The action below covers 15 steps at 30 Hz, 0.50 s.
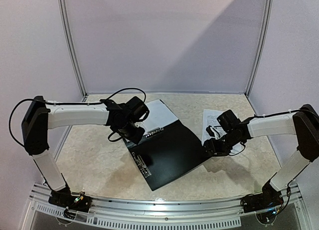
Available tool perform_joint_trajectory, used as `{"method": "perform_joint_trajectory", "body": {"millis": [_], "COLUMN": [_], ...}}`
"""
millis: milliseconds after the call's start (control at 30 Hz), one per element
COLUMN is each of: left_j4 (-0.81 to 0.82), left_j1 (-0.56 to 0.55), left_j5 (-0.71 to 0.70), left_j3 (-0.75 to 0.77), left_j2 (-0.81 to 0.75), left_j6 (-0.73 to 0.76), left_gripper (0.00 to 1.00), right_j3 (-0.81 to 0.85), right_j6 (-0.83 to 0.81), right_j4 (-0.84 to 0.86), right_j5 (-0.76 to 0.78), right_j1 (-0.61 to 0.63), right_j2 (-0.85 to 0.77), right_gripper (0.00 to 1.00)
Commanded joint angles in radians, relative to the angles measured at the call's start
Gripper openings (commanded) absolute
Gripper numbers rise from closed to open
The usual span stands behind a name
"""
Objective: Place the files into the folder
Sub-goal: Adjust the folder with some files at the center of the board.
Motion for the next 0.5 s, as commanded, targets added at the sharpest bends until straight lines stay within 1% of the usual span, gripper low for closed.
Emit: {"method": "perform_joint_trajectory", "body": {"millis": [0,67,100,167,233,267,333,400,467], "left_j4": [0.024,0.035,0.041,0.052,0.066,0.072,0.086,0.094,0.100], "left_j1": [0.002,0.002,0.001,0.002,0.001,0.001,0.001,0.001,0.001], "left_j5": [0.008,0.007,0.006,0.017,0.025,0.028,0.040,0.051,0.062], "left_j3": [0.024,0.020,0.018,0.013,0.002,-0.007,-0.027,-0.035,-0.026], "left_j2": [-0.034,-0.036,-0.036,-0.034,-0.029,-0.028,-0.024,-0.015,-0.004], "left_j6": [0.002,0.003,0.000,-0.005,-0.010,-0.011,-0.010,-0.005,0.000], "left_gripper": [0.49,0.49,0.49,0.49,0.49,0.49,0.49,0.49,0.49], "right_j3": [-0.057,-0.079,-0.095,-0.135,-0.176,-0.196,-0.221,-0.207,-0.142], "right_j6": [0.038,0.077,0.099,0.146,0.180,0.193,0.221,0.218,0.191], "right_j4": [0.051,0.069,0.080,0.110,0.133,0.146,0.154,0.117,0.007], "right_j5": [-0.061,-0.048,-0.048,-0.054,-0.062,-0.070,-0.088,-0.113,-0.124], "right_j1": [0.080,0.116,0.128,0.141,0.145,0.147,0.154,0.162,0.165], "right_j2": [0.054,0.043,0.035,0.014,-0.024,-0.038,-0.074,-0.092,-0.086], "right_gripper": [0.69,0.61,0.58,0.55,0.49,0.48,0.49,0.56,0.64]}}
